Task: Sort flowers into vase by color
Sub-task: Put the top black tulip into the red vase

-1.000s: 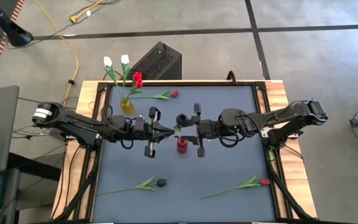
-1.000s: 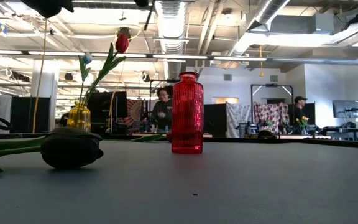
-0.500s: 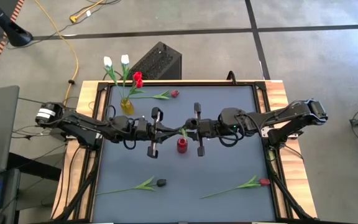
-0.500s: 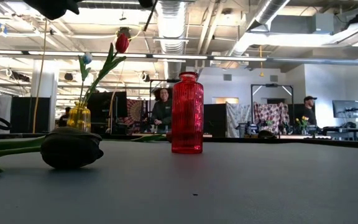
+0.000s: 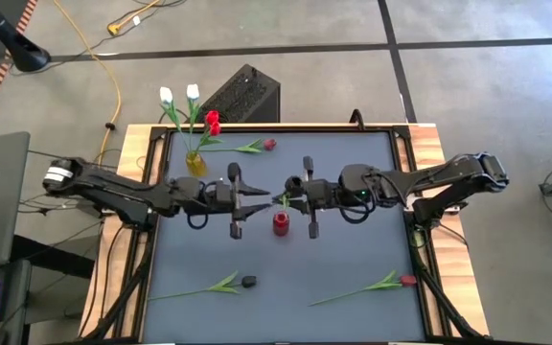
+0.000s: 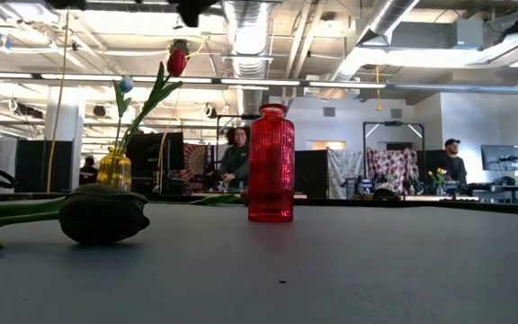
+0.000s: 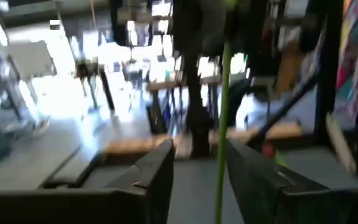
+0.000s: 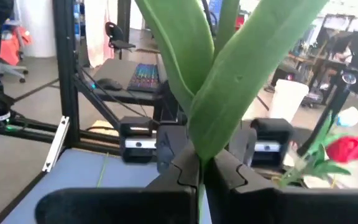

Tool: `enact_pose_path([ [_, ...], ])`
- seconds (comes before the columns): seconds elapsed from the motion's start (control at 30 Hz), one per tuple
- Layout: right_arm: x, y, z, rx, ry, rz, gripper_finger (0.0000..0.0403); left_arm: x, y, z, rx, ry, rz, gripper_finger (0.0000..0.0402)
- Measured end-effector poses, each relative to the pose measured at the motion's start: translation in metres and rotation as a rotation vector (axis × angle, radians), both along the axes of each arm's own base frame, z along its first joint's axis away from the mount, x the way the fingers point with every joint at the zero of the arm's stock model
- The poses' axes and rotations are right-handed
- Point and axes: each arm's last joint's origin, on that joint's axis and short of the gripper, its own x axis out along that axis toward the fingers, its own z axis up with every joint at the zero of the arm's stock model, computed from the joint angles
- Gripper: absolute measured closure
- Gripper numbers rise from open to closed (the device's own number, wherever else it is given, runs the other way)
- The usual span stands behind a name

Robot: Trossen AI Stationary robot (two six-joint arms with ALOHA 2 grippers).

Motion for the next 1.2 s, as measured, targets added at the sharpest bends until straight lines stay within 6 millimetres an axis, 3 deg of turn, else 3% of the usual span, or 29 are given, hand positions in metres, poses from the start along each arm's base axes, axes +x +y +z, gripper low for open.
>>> enact_pose_path([
  [0.17, -0.005, -0.010, -0.006, 0.058, 0.099, -0.036, 0.0368, -0.026, 0.003, 0.002, 0.002, 0.177, 0.012, 0.0243],
  [0.4, -0.007, -0.020, -0.016, 0.103, 0.216, -0.075, 0.0368, -0.049, 0.008, -0.005, -0.008, 0.366, 0.095, 0.0244],
  [1.2, -0.008, -0.013, -0.016, 0.131, 0.213, -0.049, 0.0367, -0.048, 0.010, -0.011, 0.020, 0.414, 0.169, 0.0244],
])
